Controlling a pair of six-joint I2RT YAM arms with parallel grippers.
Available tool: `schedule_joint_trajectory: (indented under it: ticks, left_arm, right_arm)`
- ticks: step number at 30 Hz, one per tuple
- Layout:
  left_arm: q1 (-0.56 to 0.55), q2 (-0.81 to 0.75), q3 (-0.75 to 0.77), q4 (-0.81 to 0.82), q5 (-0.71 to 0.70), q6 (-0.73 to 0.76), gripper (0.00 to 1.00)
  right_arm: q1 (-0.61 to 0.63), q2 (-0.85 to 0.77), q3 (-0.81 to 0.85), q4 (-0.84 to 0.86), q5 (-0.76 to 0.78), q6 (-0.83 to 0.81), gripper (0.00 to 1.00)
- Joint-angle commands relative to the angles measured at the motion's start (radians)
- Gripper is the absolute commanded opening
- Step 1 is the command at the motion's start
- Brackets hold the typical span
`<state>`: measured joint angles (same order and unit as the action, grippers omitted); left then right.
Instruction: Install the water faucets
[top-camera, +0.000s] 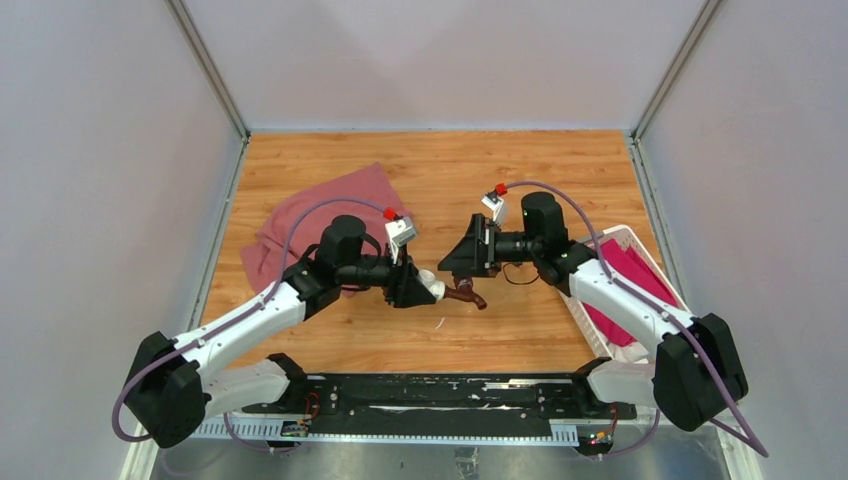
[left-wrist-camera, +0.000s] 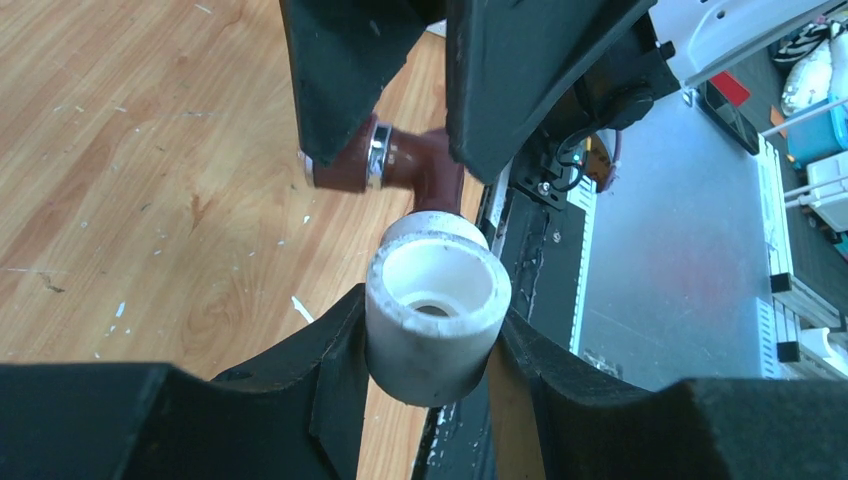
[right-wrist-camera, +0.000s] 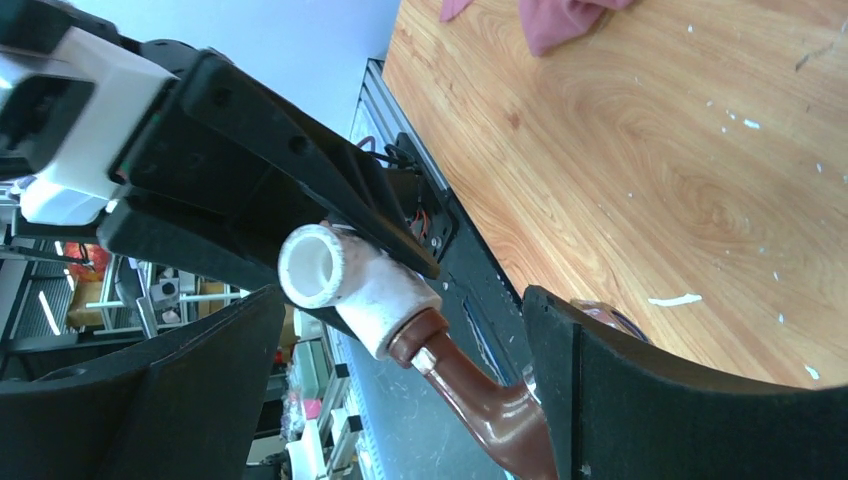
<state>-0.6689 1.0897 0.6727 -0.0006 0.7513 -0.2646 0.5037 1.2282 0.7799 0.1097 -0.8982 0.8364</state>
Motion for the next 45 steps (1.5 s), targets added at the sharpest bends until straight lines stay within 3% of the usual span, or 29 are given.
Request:
schedule_joint_trajectory:
  ticks: [1,8,19,24,32,45]
  left_arm:
    - [0.005,-0.033,0.021,0.030,0.023,0.014,0.00]
    - [0.006,-0.037,0.028,0.030,0.026,0.013,0.00]
    - [0.006,-0.039,0.017,0.092,0.035,-0.033,0.00]
    - [0.031,-0.033,0.005,0.218,0.064,-0.167,0.00]
    - [0.047,-0.037,0.001,0.322,0.075,-0.280,0.00]
    - [0.055,-0.037,-0.011,0.369,0.075,-0.336,0.00]
  right_arm:
    - [0.002,-0.005,-0.048,0.015,-0.015,-0.028,0.93]
    - [0.002,-0.001,-0.082,0.024,-0.021,-0.025,0.92]
    - [-0.052,-0.174,-0.091,-0.105,0.046,-0.127,0.94]
    - [-0.051,-0.204,-0.175,0.012,0.033,-0.095,0.96]
    - [-0.051,-0.213,-0.305,0.470,-0.005,0.178,0.97]
    - [-0.051,-0.222,-0.304,0.520,0.077,0.197,0.97]
